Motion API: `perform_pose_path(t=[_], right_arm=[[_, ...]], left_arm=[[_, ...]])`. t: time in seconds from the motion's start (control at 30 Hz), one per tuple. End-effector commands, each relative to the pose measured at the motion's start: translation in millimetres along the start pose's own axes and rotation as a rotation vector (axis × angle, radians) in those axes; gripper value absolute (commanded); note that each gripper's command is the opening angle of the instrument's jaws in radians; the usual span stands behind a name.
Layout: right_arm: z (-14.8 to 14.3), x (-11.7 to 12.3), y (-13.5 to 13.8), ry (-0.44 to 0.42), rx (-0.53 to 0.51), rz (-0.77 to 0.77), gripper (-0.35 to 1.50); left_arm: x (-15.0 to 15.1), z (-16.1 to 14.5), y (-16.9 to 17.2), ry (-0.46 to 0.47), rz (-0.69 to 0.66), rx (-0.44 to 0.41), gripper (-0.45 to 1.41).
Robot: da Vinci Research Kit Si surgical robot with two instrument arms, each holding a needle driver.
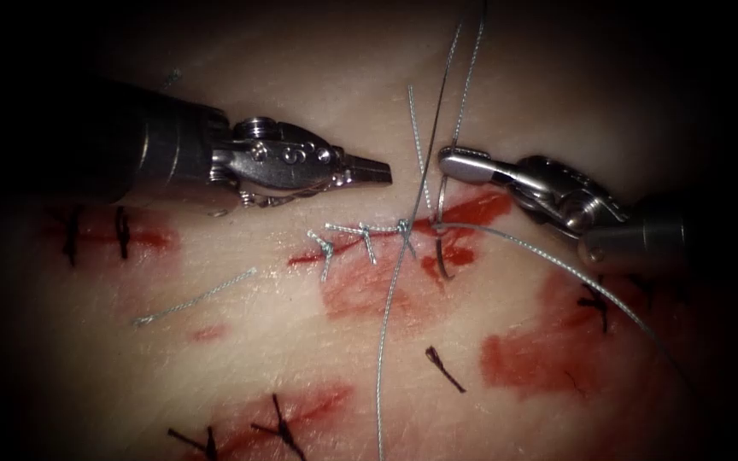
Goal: Wound Closure
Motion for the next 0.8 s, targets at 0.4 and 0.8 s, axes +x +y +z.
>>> perform_pose_path(t=[0.4,0.8], right_arm=[[0.4,-0.5,-0.3,0.025,-0.151,0.224,-0.35],[0.5,-0.4,-0.2,0.072,-0.194,0.304,-0.35]], left_arm=[[0.4,0.7,-0.2,0.009,0.124,0.003,-0.45],[-0.7,4.1,2.3,0.049,0.406,-0.127,0.15]])
